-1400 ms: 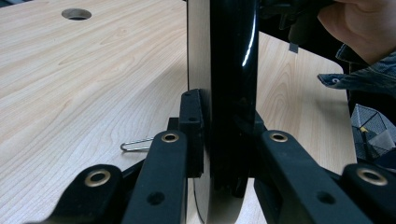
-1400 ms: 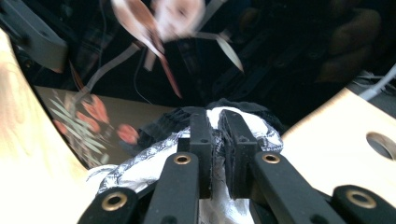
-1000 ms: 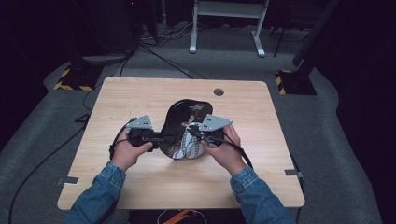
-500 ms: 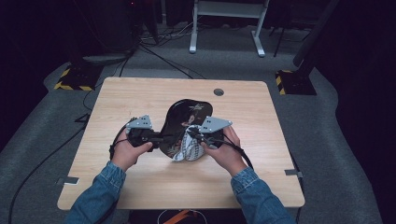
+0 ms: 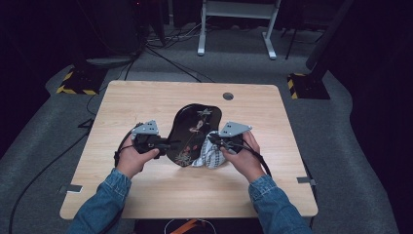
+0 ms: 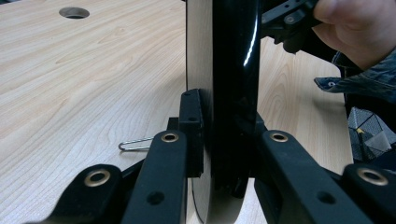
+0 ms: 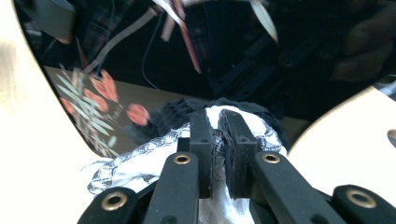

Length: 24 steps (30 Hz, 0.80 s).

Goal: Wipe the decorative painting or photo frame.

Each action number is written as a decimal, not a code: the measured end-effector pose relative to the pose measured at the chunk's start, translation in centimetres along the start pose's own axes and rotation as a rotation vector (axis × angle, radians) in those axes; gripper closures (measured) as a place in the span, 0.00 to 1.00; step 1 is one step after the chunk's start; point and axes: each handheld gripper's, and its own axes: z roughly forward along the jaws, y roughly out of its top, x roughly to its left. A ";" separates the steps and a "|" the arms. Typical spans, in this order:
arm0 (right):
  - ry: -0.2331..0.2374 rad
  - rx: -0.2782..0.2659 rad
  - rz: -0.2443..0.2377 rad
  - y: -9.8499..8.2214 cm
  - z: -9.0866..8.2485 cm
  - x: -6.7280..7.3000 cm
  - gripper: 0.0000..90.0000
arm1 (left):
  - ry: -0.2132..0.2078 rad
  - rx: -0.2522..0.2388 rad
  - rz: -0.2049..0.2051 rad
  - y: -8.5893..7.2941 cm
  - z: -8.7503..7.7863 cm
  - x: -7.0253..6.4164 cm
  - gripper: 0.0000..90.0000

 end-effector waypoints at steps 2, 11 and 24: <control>-0.009 0.007 0.010 -0.4 0.0 -0.3 0.94 | 0.000 0.000 0.000 0.0 0.0 0.0 0.87; -0.036 0.033 0.029 -1.2 -0.2 -1.2 0.94 | -0.002 0.000 -0.001 0.0 0.0 0.0 0.87; 0.017 -0.005 -0.042 1.2 0.3 1.4 0.94 | 0.004 0.000 -0.005 0.1 0.1 -0.1 0.87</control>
